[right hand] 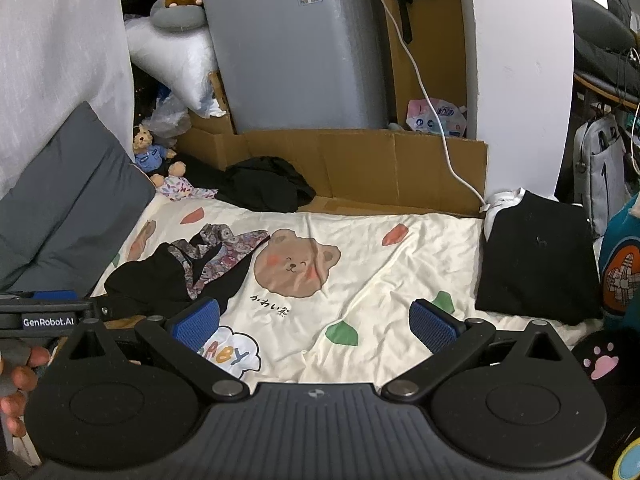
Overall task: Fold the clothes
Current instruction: 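Move the left tool toward the black garment with patterned lining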
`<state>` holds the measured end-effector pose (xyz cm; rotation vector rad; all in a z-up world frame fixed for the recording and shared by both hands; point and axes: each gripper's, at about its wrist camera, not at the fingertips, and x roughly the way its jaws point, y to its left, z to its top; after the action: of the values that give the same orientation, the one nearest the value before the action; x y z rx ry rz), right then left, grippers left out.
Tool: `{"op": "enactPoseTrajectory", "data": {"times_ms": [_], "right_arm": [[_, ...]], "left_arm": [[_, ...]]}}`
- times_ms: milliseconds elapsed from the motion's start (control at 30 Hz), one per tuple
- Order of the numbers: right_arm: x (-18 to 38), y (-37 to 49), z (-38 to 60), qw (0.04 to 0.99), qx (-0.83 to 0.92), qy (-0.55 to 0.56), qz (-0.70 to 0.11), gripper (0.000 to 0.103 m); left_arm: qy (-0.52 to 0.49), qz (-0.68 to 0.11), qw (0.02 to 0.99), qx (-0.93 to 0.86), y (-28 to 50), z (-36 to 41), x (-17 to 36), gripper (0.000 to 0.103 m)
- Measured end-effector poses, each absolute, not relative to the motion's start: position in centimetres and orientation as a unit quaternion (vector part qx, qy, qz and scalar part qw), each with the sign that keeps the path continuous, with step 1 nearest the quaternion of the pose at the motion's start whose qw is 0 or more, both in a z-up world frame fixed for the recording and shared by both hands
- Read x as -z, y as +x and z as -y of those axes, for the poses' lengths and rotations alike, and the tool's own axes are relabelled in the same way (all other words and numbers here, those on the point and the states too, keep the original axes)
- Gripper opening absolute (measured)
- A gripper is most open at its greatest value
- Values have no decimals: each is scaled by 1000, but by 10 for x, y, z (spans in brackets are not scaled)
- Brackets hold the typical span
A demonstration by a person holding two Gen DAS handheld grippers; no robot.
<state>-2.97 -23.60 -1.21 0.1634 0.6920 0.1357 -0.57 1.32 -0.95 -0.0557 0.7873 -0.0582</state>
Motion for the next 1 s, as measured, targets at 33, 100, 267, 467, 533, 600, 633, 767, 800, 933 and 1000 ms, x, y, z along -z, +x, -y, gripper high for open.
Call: {"op": "enactPoseTrajectory", "data": {"times_ms": [33, 100, 267, 467, 533, 600, 633, 767, 800, 933, 1000], "right_arm": [[13, -29, 237, 935, -66, 84, -339, 103], [13, -28, 236, 934, -66, 90, -339, 103], [15, -29, 243, 933, -70, 104, -337, 103], [13, -29, 250, 933, -80, 125, -329, 103], [12, -29, 253, 934, -79, 125, -326, 103], [11, -29, 255, 935, -76, 124, -324, 103], [10, -28, 255, 935, -75, 124, -323, 103], [9, -31, 262, 937, -72, 128, -318, 103], [9, -31, 263, 937, -71, 130, -317, 103], [4, -32, 269, 938, -77, 134, -311, 103], [1, -30, 268, 938, -83, 133, -309, 103]], "left_arm": [[-33, -387, 921, 28, -1, -16, 12, 103], [-34, -385, 922, 28, -1, -17, 12, 103], [-35, -388, 921, 24, 8, -21, 16, 103], [-35, -390, 920, 26, 13, -24, 16, 103], [-36, -391, 919, 33, 15, -25, 16, 103], [-32, -391, 919, 30, 17, -26, 16, 102], [-30, -391, 919, 29, 17, -27, 15, 102], [-33, -389, 920, 32, 20, -29, 15, 100], [-35, -389, 920, 33, 20, -30, 15, 100], [-33, -386, 921, 40, 20, -35, 15, 100], [-21, -381, 924, 33, 26, -34, 12, 100]]}}
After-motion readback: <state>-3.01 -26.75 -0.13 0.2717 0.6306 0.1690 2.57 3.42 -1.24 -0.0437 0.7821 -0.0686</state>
